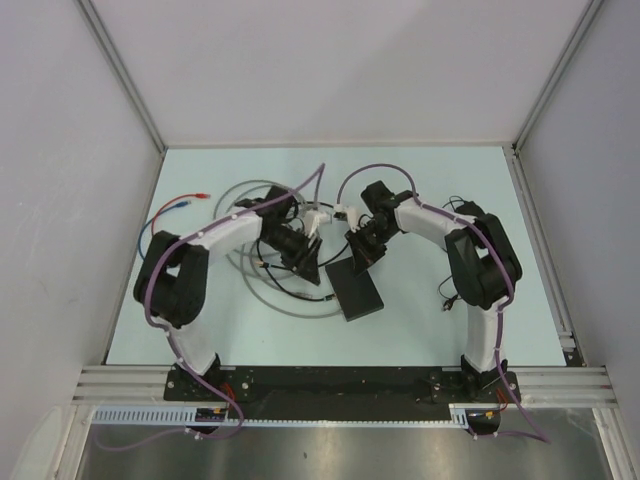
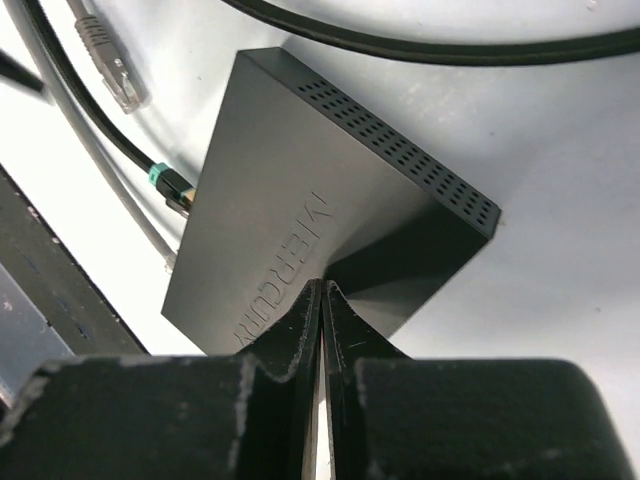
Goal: Pull the plug from the switch port
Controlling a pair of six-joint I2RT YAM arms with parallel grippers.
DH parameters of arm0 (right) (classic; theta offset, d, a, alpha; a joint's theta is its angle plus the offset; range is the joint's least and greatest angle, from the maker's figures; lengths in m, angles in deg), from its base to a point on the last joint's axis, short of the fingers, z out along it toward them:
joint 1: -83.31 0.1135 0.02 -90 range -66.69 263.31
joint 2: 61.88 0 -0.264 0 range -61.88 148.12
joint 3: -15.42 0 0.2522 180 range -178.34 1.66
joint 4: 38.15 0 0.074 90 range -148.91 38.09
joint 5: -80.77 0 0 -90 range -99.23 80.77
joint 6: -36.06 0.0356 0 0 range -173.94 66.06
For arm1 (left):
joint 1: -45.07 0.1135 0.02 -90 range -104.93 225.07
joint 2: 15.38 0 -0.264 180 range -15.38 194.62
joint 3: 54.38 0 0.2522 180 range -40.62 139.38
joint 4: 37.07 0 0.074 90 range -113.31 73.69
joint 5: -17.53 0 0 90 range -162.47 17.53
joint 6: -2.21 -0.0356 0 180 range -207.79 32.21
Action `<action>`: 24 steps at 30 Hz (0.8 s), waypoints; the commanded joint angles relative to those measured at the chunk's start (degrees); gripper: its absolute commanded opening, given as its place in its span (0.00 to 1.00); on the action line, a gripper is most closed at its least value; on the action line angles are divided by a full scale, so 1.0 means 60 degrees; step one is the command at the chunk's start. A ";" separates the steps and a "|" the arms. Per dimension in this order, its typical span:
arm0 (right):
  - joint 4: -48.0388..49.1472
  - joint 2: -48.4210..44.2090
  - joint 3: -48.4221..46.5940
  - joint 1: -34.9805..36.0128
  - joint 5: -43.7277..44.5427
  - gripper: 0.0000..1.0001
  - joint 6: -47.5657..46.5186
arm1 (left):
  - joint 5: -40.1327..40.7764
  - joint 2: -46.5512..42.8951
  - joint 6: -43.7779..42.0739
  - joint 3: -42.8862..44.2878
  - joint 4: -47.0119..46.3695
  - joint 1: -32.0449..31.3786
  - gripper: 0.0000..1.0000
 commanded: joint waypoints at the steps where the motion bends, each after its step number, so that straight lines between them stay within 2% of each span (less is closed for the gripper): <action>1: -0.0222 -0.0757 0.0169 -0.0074 0.0529 0.05 -0.0293 | -0.0806 0.0612 0.0034 -0.0256 -0.0530 -0.0529 0.49; 4: -0.0442 -0.1094 0.0300 -0.0162 0.0500 0.05 -0.0498 | -0.0485 0.1182 0.0197 0.0066 -0.0533 -0.0529 0.47; 7: -0.0750 -0.1271 0.0490 -0.0410 0.0441 0.05 -0.0806 | -0.0821 0.1929 -0.0081 0.0578 -0.0195 -0.0529 0.46; 13: -0.0750 -0.1623 0.0608 -0.0923 0.0661 0.05 -0.0791 | -0.1232 0.3043 0.0415 0.1705 -0.0561 -0.0543 0.46; 16: -0.0911 -0.1813 0.0637 -0.1026 0.0793 0.05 -0.0865 | -0.1568 0.3920 0.0694 0.2744 -0.0474 -0.0529 0.47; 21: -0.1306 -0.2135 0.0696 -0.1070 0.0939 0.07 -0.1085 | -0.1862 0.5401 0.1075 0.5322 -0.0005 -0.0470 0.47; 24: -0.1292 -0.2325 0.0711 -0.0924 0.0910 0.07 -0.1158 | -0.1833 0.5435 0.1266 0.6043 0.0273 -0.0310 0.48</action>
